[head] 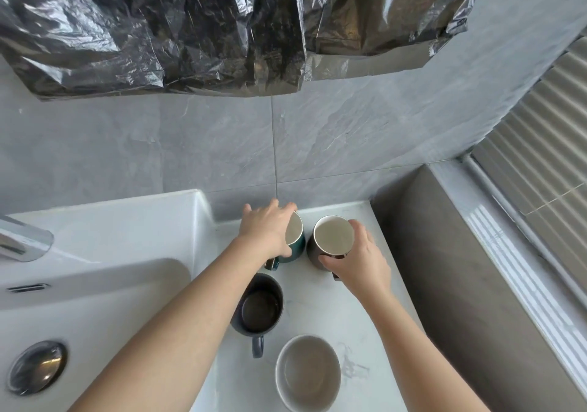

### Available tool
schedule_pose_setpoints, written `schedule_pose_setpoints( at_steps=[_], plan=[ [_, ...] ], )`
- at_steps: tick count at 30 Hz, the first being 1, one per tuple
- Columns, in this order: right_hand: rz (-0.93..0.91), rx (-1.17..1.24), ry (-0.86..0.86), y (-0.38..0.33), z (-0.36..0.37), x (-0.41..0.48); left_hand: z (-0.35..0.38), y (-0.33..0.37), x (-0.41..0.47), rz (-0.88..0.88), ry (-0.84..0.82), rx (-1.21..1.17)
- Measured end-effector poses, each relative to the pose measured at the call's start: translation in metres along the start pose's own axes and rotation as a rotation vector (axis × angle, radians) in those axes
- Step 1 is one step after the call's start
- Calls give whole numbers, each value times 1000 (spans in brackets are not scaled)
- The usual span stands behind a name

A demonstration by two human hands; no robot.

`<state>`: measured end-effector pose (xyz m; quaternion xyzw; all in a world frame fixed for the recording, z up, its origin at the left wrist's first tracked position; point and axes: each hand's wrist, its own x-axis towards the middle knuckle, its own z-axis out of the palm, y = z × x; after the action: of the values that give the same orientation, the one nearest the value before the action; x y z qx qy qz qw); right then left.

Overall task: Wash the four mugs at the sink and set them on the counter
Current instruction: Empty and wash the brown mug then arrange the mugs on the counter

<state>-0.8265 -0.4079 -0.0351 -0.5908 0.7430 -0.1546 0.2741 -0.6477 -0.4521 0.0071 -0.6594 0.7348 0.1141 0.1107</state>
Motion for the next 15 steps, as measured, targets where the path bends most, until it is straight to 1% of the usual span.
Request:
schedule_pose_setpoints(
  at_steps=[3, 7, 15],
  plan=[
    [-37, 18, 17, -16, 11, 4, -7, -17, 2, -85, 26, 61],
    [-74, 40, 34, -41, 27, 8, -7, -37, 2, -125, 37, 122],
    [-73, 47, 35, -69, 50, 17, 6, -49, 0, -226, 64, 117]
  ],
)
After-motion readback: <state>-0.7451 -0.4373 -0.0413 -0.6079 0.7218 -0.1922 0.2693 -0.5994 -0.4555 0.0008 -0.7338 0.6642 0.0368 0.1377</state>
